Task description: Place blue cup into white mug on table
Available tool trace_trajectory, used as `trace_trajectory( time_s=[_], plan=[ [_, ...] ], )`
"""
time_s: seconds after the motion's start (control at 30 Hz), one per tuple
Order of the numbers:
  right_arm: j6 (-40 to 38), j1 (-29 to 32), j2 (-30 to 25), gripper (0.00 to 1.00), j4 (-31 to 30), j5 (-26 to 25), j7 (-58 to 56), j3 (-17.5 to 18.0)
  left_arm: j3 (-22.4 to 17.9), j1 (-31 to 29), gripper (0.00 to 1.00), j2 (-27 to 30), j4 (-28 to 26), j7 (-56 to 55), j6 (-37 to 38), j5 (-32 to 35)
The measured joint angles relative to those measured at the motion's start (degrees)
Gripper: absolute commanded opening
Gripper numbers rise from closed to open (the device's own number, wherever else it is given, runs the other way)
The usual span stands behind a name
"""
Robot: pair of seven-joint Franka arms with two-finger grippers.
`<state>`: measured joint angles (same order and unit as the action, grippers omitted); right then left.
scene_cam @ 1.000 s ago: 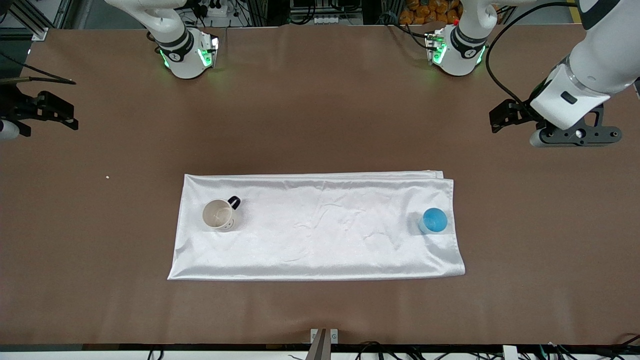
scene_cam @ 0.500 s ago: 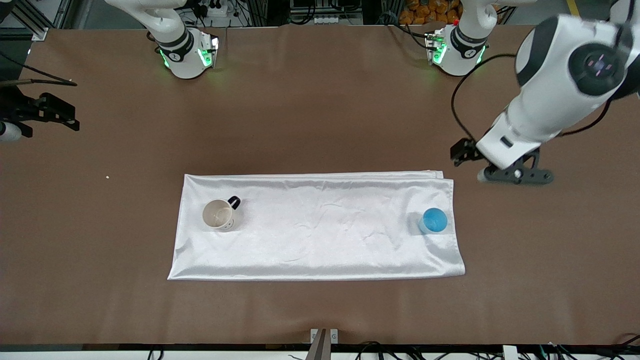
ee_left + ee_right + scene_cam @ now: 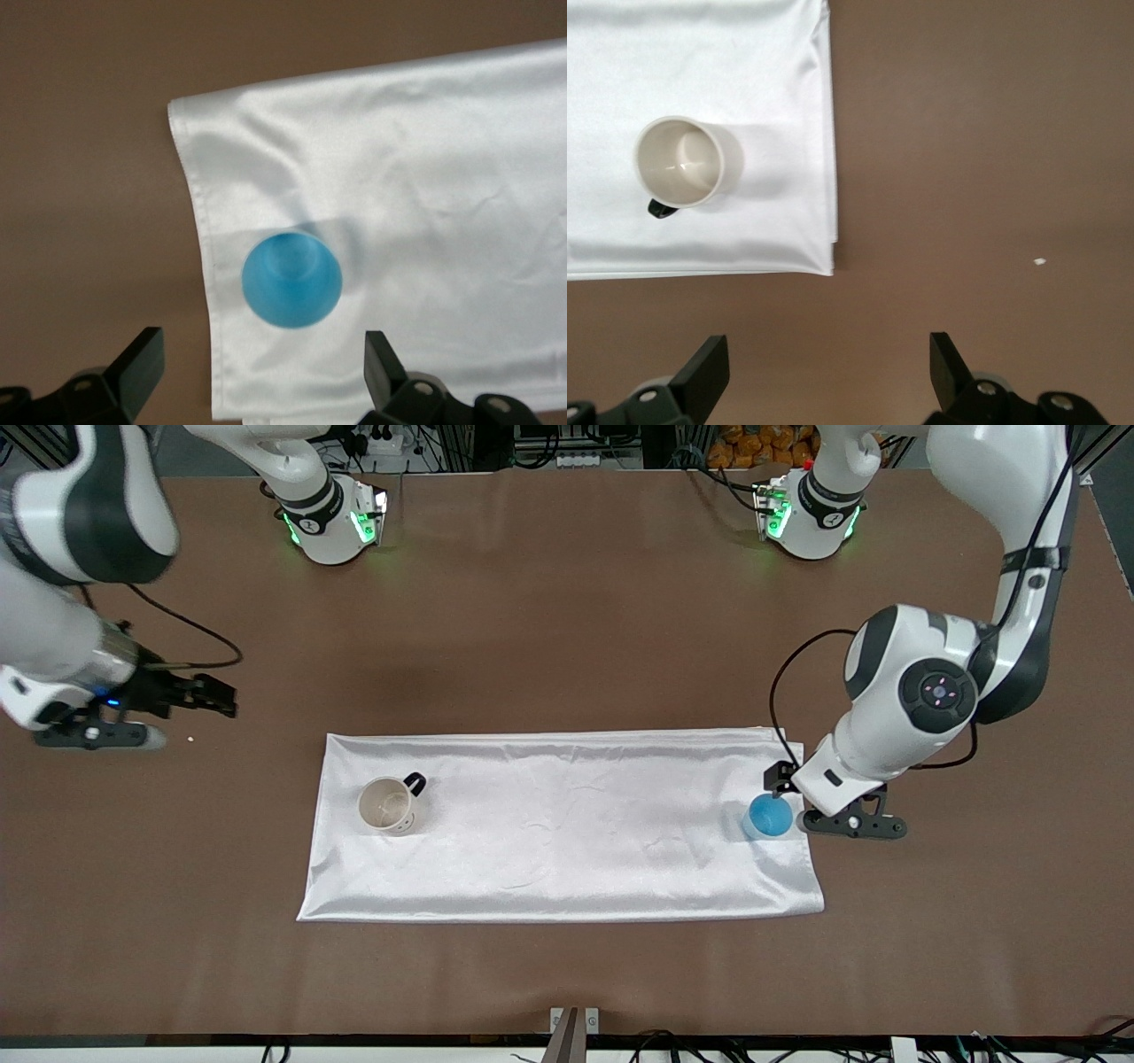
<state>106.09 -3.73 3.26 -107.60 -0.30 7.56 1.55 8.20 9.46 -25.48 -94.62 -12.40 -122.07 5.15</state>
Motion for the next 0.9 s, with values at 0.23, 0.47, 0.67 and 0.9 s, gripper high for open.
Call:
trace_trajectory(
  time_s=[0.23, 0.47, 0.67, 0.9],
  plan=[
    [11.71, -9.24, 1.22, 1.0, -8.05, 0.02, 12.65, 0.3, 0.09, 0.57, 1.0, -5.07, 0.16, 0.0, -5.65, 0.51],
    [21.02, -13.56, 6.48, 1.0, -11.68, 0.02, 14.88, 0.31, 0.1, 1.08, 1.0, -7.97, 0.56, 0.0, -8.43, 0.59],
    [27.04, -14.23, 11.53, 1.0, -11.76, 0.02, 14.88, 0.28, 0.14, 1.54, 1.0, -9.31, 0.77, -0.36, -9.81, 0.59],
    [33.16, -14.9, 16.07, 1.0, -11.73, 0.02, 14.87, 0.28, 0.18, 2.16, 1.0, -10.92, 0.83, -0.91, -10.1, 0.59]
  ],
)
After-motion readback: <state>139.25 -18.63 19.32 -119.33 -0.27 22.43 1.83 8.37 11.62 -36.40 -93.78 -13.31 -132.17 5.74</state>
